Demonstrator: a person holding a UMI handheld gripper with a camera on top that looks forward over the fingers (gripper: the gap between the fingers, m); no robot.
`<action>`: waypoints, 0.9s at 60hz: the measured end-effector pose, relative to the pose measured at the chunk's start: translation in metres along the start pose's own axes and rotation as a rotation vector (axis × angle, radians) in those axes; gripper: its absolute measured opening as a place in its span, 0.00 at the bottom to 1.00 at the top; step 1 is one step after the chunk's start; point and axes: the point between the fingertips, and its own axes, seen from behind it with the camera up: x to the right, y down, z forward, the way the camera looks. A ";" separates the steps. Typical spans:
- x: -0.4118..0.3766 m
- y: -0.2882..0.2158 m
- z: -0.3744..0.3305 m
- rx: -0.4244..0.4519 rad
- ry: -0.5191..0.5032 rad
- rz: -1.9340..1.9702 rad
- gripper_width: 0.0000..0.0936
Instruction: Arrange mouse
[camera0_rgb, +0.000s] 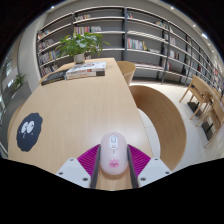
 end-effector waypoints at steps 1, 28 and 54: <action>-0.001 0.000 0.000 -0.003 0.001 -0.004 0.50; -0.091 -0.160 -0.093 0.197 0.104 0.011 0.30; -0.347 -0.125 -0.038 0.107 -0.086 -0.141 0.31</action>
